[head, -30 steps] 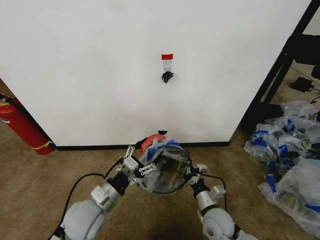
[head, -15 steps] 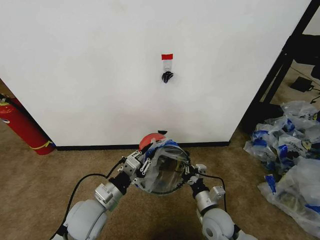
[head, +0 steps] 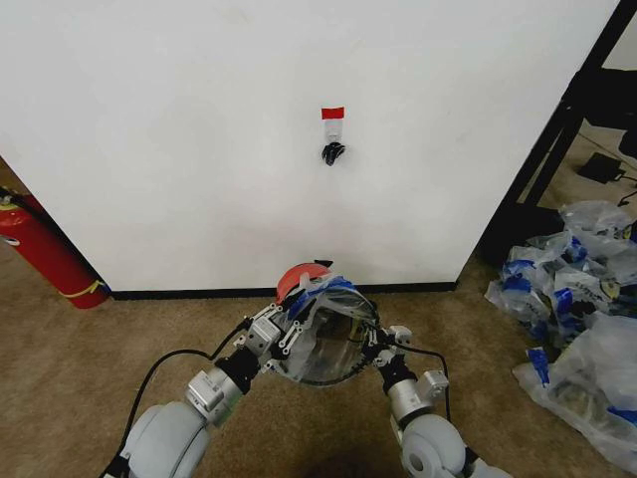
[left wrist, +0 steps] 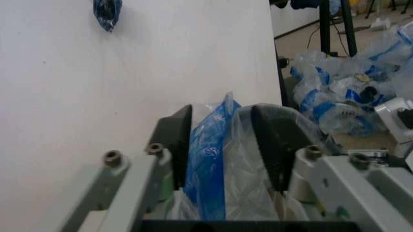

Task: Pick up the garbage bag from the wall and place it over the trash bin.

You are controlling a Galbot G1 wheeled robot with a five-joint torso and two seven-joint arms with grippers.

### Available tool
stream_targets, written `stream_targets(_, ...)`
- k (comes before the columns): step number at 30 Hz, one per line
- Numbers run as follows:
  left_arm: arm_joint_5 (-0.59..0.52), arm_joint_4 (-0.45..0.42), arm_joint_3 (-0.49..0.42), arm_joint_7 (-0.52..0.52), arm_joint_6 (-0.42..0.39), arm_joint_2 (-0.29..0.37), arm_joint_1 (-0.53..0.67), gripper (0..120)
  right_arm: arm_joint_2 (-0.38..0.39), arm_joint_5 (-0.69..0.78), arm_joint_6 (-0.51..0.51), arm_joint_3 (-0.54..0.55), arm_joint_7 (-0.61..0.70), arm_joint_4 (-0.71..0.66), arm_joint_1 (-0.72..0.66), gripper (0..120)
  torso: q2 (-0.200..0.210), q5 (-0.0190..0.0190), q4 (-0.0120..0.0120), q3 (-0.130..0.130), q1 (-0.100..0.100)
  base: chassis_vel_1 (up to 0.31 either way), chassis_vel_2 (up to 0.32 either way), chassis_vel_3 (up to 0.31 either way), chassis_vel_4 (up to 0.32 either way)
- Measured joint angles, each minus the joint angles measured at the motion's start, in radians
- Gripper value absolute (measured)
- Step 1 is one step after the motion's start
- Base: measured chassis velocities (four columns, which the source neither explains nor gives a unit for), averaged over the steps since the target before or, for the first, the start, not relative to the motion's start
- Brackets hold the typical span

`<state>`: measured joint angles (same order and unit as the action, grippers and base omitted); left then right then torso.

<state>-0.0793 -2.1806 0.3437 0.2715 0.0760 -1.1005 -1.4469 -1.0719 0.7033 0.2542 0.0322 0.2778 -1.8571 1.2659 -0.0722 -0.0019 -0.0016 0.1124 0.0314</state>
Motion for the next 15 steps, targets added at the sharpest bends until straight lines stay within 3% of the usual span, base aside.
stream_targets(6,0.021,0.013,0.009,-0.017,0.001,-0.003,0.0,65,0.0,-0.005,0.005,-0.002,0.0,-0.012,0.008,0,0.0,0.0,0.0,0.0,0.0,0.0,0.0,0.0,0.0)
stream_targets(15,0.018,0.004,0.017,-0.046,0.001,-0.005,-0.01,31,0.0,-0.012,0.008,-0.003,-0.001,-0.02,0.016,0,0.0,0.0,0.0,0.0,0.0,0.0,0.0,0.0,0.0)
